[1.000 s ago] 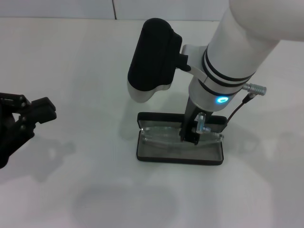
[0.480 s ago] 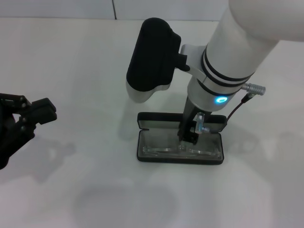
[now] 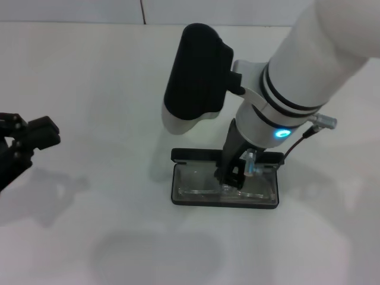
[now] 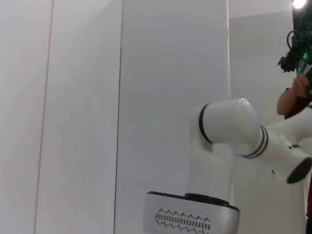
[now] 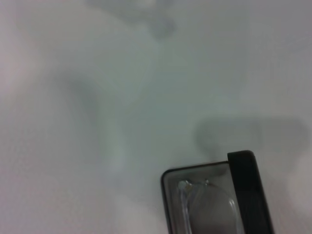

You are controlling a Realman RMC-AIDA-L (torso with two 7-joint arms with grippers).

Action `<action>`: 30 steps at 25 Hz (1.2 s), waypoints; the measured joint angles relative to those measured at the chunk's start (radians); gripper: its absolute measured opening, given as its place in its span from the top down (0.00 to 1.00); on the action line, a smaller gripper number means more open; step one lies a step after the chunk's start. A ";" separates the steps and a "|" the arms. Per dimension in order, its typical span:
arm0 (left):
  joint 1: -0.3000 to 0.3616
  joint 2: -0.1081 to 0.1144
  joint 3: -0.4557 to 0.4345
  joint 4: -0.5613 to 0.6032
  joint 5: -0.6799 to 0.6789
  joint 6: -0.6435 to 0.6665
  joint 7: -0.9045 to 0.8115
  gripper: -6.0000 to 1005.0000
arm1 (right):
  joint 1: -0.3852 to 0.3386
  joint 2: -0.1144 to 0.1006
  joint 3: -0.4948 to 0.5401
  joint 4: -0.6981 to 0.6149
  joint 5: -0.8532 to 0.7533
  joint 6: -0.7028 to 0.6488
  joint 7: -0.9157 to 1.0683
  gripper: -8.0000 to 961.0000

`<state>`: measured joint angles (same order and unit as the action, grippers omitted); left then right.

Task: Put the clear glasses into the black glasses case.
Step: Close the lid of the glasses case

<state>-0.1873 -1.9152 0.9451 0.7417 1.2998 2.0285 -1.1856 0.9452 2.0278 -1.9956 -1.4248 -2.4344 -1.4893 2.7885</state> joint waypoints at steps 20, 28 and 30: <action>-0.112 0.006 -0.040 0.003 0.028 -0.017 -0.156 0.92 | -0.613 -0.005 0.521 -0.589 0.340 0.079 -0.374 0.87; -0.257 -0.102 -0.037 0.026 0.253 -0.197 -0.215 0.91 | -0.751 -0.009 0.930 -0.385 0.574 0.163 -0.504 0.87; -0.326 -0.140 -0.035 0.016 0.348 -0.283 -0.234 0.89 | -0.753 -0.010 1.000 -0.307 0.603 0.157 -0.525 0.87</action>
<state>-0.5135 -2.0550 0.9103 0.7579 1.6475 1.7453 -1.4197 0.1924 2.0182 -0.9954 -1.7315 -1.8314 -1.3327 2.2633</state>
